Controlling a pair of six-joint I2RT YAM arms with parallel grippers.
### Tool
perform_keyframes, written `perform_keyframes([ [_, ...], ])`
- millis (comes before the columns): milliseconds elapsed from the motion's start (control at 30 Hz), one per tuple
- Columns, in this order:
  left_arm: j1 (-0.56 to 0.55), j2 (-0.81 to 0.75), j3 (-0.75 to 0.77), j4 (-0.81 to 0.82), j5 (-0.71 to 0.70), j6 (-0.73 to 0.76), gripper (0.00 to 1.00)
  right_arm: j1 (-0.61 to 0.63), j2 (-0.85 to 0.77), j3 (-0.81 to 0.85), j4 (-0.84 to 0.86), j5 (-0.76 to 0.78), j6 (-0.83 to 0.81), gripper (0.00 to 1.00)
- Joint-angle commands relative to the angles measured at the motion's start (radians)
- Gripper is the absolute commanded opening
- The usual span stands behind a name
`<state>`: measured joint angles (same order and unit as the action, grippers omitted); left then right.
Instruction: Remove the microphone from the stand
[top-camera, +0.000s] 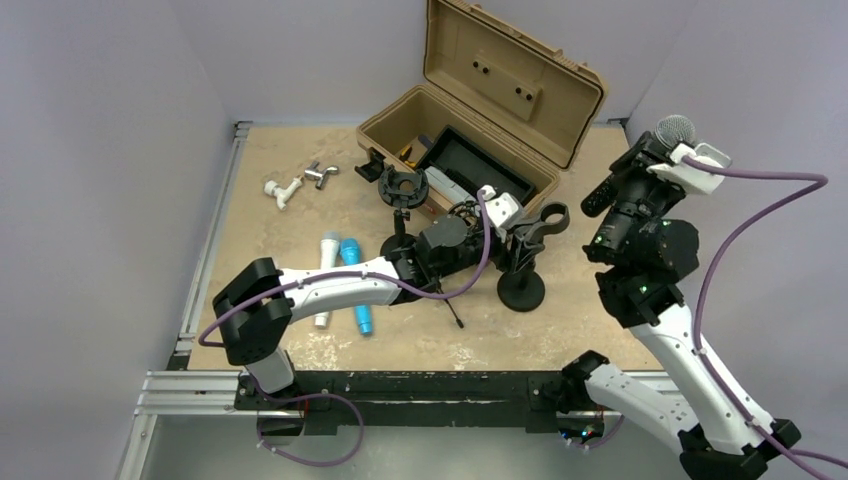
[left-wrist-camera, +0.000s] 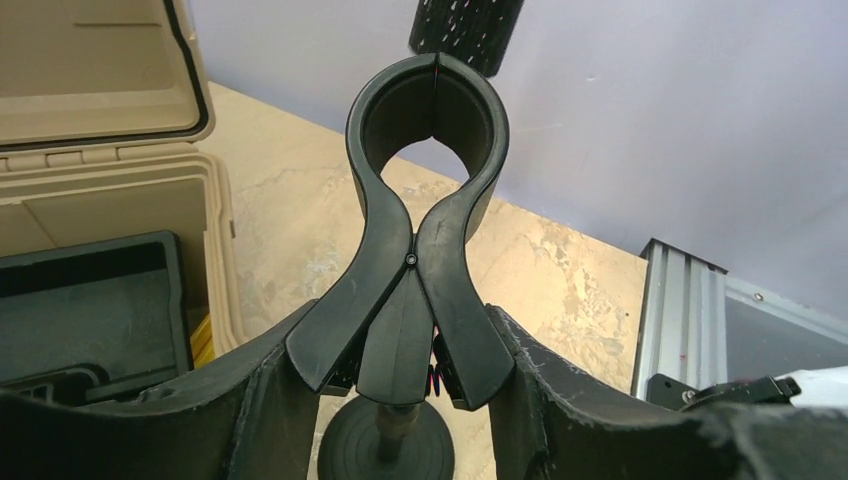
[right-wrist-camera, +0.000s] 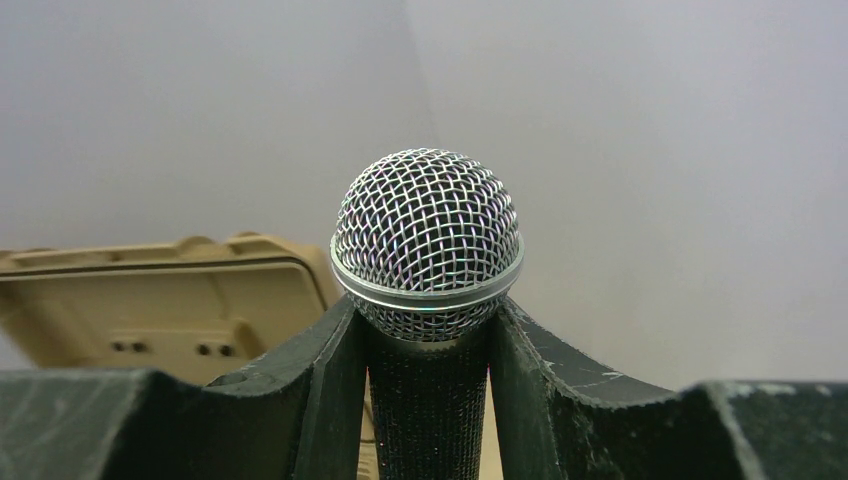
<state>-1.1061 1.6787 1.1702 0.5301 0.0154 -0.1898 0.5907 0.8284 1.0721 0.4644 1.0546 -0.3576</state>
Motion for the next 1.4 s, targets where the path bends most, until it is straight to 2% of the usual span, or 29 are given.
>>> perform_keyframes([
  [0, -0.001, -0.022, 0.022, -0.132, 0.086, -0.003, 0.14, -0.089, 0.005, -0.022, -0.095, 0.080, 0.142, 0.00],
  [133, 0.000, -0.038, 0.041, -0.171, 0.075, -0.045, 0.43, -0.180, 0.046, -0.016, -0.250, 0.041, 0.277, 0.00],
  [233, -0.001, -0.060, 0.041, -0.179, 0.072, -0.068, 0.69, -0.276, 0.083, -0.028, -0.319, -0.030, 0.391, 0.00],
  [300, 0.000, -0.073, 0.043, -0.185, 0.074, -0.083, 0.74, -0.359, 0.112, -0.046, -0.330, -0.119, 0.472, 0.00],
  [433, 0.000, -0.096, 0.063, -0.235, 0.078, -0.110, 0.94, -0.479, 0.201, -0.071, -0.344, -0.268, 0.612, 0.00],
  [567, 0.002, -0.159, 0.068, -0.310, 0.071, -0.134, 0.99, -0.560, 0.299, -0.103, -0.320, -0.381, 0.685, 0.00],
  [700, 0.005, -0.273, 0.142, -0.544, 0.062, -0.193, 0.99, -0.637, 0.411, -0.090, -0.310, -0.469, 0.716, 0.00],
  [800, 0.005, -0.382, 0.164, -0.611, 0.133, -0.220, 1.00, -0.665, 0.465, -0.091, -0.298, -0.521, 0.734, 0.00],
  [967, 0.006, -0.549, 0.214, -0.737, 0.161, -0.169, 0.99, -0.682, 0.559, -0.089, -0.283, -0.670, 0.742, 0.00],
  [1167, 0.006, -0.742, 0.274, -0.987, 0.007, 0.053, 1.00, -0.691, 0.660, -0.090, -0.278, -0.803, 0.735, 0.00],
  [1300, 0.006, -0.847, 0.193, -1.009, -0.225, 0.213, 1.00, -0.696, 0.714, -0.109, -0.245, -0.865, 0.763, 0.00],
  [1367, 0.006, -0.898, 0.124, -0.976, -0.344, 0.240, 1.00, -0.698, 0.751, -0.115, -0.230, -0.897, 0.774, 0.00],
])
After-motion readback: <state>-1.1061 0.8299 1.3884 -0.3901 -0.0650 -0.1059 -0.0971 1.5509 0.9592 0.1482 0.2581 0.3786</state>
